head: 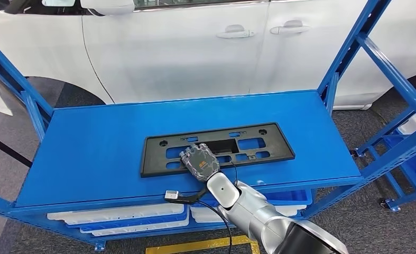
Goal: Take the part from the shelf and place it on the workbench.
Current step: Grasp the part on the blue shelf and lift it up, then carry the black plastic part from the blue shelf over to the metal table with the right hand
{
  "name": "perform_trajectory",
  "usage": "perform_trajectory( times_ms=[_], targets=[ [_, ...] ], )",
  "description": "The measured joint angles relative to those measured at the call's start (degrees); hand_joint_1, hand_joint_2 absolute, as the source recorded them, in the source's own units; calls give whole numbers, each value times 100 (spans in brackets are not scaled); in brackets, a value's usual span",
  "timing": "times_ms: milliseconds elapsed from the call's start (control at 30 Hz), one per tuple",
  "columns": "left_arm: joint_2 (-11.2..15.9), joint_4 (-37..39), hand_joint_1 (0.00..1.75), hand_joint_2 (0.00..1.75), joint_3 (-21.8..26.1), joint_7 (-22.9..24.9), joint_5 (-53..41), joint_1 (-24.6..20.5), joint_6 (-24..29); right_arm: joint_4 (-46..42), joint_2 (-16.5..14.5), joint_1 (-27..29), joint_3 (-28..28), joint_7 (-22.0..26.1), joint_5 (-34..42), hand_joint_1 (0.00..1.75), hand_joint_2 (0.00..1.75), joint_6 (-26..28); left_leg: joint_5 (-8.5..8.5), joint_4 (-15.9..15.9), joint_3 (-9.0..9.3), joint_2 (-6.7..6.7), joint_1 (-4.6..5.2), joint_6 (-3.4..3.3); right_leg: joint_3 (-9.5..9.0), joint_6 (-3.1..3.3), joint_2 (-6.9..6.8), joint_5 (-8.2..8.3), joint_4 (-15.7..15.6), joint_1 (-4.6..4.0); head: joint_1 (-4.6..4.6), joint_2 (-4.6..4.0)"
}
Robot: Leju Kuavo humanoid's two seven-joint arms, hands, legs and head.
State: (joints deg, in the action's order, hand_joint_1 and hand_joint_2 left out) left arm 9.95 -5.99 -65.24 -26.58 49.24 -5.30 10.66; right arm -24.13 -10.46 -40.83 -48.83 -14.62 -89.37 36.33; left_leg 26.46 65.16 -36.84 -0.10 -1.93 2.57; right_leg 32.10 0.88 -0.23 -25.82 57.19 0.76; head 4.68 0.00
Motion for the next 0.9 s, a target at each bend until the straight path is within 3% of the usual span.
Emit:
perform_trajectory(
  times_ms=[67, 100, 167, 233, 300, 367, 400, 433, 467, 533, 567, 633, 733, 800, 867, 900],
  targets=[
    [2, 0, 0, 175, 10, -81, 0, -5, -42, -8, -2, 2, 92, 146, 148, 175, 175, 105, -161, -563, 268, -12, 0, -33, 34, -72, 20, -40, 72, -12, 0, 0],
    [1, 0, 0, 175, 36, -189, 0, -5, -142, -53, 2, 22, 185, 350, 334, 175, 175, 175, -151, -655, 306, -20, 9, -70, 53, -105, 29, -47, 93, -25, 0, 0],
    [3, 0, 0, 175, 181, -514, -1, 4, -492, -374, 46, 162, 507, 1114, 952, 175, 175, 261, -144, -648, 290, -28, 20, -166, 77, -164, 39, -47, 97, -30, 0, 0],
    [6, 0, 0, 175, 426, -806, -1, 4, -781, -1063, 140, 415, 970, 2167, 1743, 175, 175, 289, -156, -661, 284, -26, 13, -243, 134, -221, 37, -150, 228, -11, 0, 0],
    [9, 0, 0, 175, 635, -924, -1, -4, -884, -1842, 249, 633, 1423, 2881, 2343, 175, 175, 290, -159, -669, 286, -20, 17, -298, 395, -256, 33, -451, 783, 0, 0, 0],
    [11, 0, 0, 175, 768, -946, -1, -3, -917, -2461, 339, 799, 1775, 3070, 2597, 175, 175, 253, -152, -668, 289, -20, 38, -327, 778, -266, 31, -736, 1533, -1, -1, 0],
    [11, 0, 0, 175, 815, -950, 0, 0, -924, -2682, 376, 876, 1906, 3083, 2638, 175, 175, 237, -148, -667, 292, -26, 50, -335, 893, -258, 31, -755, 1731, -2, -1, 0],
    [11, 0, 0, 175, 853, -951, 0, 3, -927, -2851, 407, 948, 2007, 3096, 2648, 175, 175, 228, -147, -667, 297, -34, 61, -339, 896, -238, 31, -658, 1691, -6, -1, 0],
    [11, 0, 0, 175, 883, -952, 0, 6, -927, -2980, 432, 1005, 2076, 3106, 2646, 175, 175, 225, -146, -667, 304, -42, 72, -340, 792, -204, 32, -478, 1437, -16, -1, 0],
    [8, 0, 0, 175, 931, -955, 0, 3, -928, -3192, 460, 1065, 2172, 3118, 2644, 175, 175, 223, -140, -662, 309, -49, 99, -330, 434, -105, 24, -106, 650, -61, 0, 0],
    [7, 0, 0, 175, 952, -957, 0, 1, -929, -3281, 463, 1077, 2205, 3119, 2646, 175, 175, 223, -136, -660, 308, -46, 109, -314, 301, -70, 16, -2, 356, -86, 0, 0],
    [3, 0, 0, 175, 980, -960, 0, 0, -930, -3397, 472, 1105, 2257, 3121, 2648, 175, 175, 223, -130, -664, 306, -38, 115, -261, 217, -39, 6, 27, 146, -125, 0, 0],
    [10, 0, 0, 175, 989, -963, -4, -3, -931, -3492, 491, 1150, 2282, 3142, 2664, 175, 175, 228, -67, -615, 299, -28, 104, -173, 180, 16, 1, 73, 60, -89, 0, 0],
    [21, 0, 0, 175, 995, -939, -6, -6, -926, -3573, 493, 1176, 2296, 3334, 2848, 175, 175, 256, 208, -182, 116, -22, 94, -137, 145, 59, -12, 104, 1, -59, 0, 0],
    [28, 0, 0, 175, 1004, -931, -4, 7, -904, -3771, 511, 1267, 2336, 3861, 3461, 175, 175, 276, 552, 531, -208, -21, 88, -106, 142, 85, -12, 100, -2, -63, 0, 0],
    [30, 0, 0, 175, 1008, -956, -4, 17, -890, -3961, 536, 1341, 2358, 4196, 3932, 175, 175, 249, 622, 776, -320, -20, 83, -91, 142, 85, -10, 94, 4, -65, 0, 0]
  ],
)
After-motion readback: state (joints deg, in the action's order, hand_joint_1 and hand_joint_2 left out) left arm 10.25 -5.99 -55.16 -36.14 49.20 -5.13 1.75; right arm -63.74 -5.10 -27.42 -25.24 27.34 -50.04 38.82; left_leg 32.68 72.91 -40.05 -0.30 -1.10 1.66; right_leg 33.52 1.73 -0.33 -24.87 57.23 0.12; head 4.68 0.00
